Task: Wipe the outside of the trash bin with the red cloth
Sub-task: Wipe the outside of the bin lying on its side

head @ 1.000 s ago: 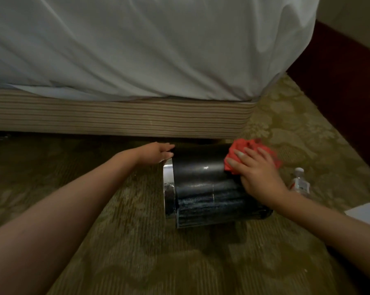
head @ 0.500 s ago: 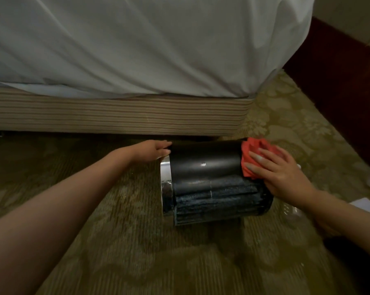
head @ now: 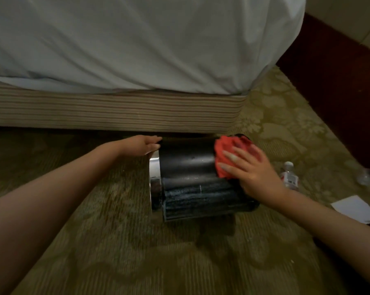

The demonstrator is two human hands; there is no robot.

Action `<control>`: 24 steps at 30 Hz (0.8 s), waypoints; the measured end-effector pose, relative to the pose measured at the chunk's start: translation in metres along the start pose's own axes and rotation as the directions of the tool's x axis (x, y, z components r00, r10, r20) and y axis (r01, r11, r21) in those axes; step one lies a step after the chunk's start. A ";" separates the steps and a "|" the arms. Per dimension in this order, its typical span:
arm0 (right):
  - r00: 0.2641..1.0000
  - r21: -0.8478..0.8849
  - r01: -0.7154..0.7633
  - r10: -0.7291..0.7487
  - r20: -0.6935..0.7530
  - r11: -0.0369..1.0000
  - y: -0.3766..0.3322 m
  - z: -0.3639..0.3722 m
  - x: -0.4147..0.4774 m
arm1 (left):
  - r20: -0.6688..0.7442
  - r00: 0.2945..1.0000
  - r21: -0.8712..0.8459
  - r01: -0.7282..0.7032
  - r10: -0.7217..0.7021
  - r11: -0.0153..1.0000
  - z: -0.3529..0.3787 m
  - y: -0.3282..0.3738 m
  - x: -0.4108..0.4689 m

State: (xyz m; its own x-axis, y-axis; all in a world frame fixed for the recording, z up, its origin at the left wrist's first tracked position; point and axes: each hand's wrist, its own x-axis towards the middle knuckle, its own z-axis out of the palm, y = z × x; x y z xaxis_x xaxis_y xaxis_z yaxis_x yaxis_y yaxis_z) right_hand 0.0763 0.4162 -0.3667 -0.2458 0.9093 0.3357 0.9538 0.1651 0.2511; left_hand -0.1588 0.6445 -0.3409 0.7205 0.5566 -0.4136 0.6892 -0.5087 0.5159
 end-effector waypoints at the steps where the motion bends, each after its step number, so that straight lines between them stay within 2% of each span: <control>1: 0.999 -0.028 -0.030 0.031 0.019 0.999 0.012 -0.003 -0.012 | 0.001 1.000 0.003 -0.002 0.002 1.000 0.000 -0.001 0.000; 3: 0.996 -0.068 -0.068 0.072 0.057 0.995 0.023 -0.008 -0.021 | 0.006 1.000 0.016 -0.004 0.004 1.000 0.000 -0.001 0.000; 6: 0.993 -0.050 -0.093 0.097 0.067 0.994 0.003 -0.009 0.003 | 0.011 1.000 0.028 0.004 -0.004 1.000 0.001 -0.001 0.002; 10: 0.998 0.056 0.034 -0.037 0.041 0.998 -0.070 -0.001 0.075 | 0.013 1.000 0.013 -0.003 0.003 1.000 0.004 -0.005 0.002; 12: 0.991 0.082 0.104 -0.110 0.078 0.991 -0.095 0.003 0.097 | 0.013 1.000 -0.043 -0.012 0.012 0.999 0.005 -0.006 0.001; 15: 0.984 0.052 0.132 -0.137 0.109 0.990 -0.077 -0.003 0.088 | 0.012 1.000 -0.044 -0.011 0.011 0.999 0.004 -0.007 0.001; 19: 0.998 0.000 -0.003 0.003 0.061 1.000 -0.001 -0.009 0.033 | 0.021 1.000 -0.024 -0.013 0.013 1.000 0.004 -0.008 -0.001; 22: 0.984 -0.115 -0.088 0.104 0.143 0.989 0.043 -0.018 0.004 | 0.025 1.000 -0.035 -0.014 0.014 0.999 0.004 -0.007 -0.002; 24: 0.951 -0.122 -0.176 0.201 0.235 0.977 0.052 -0.012 0.008 | 0.013 1.000 -0.014 0.000 0.000 1.000 0.003 -0.004 -0.002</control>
State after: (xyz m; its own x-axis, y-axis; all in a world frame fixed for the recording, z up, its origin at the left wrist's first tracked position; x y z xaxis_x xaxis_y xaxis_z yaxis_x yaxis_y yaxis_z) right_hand 0.1220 0.4273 -0.3403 -0.0019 0.9877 0.1565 0.9539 -0.0451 0.2966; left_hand -0.1624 0.6434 -0.3447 0.7217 0.5481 -0.4228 0.6879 -0.4998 0.5263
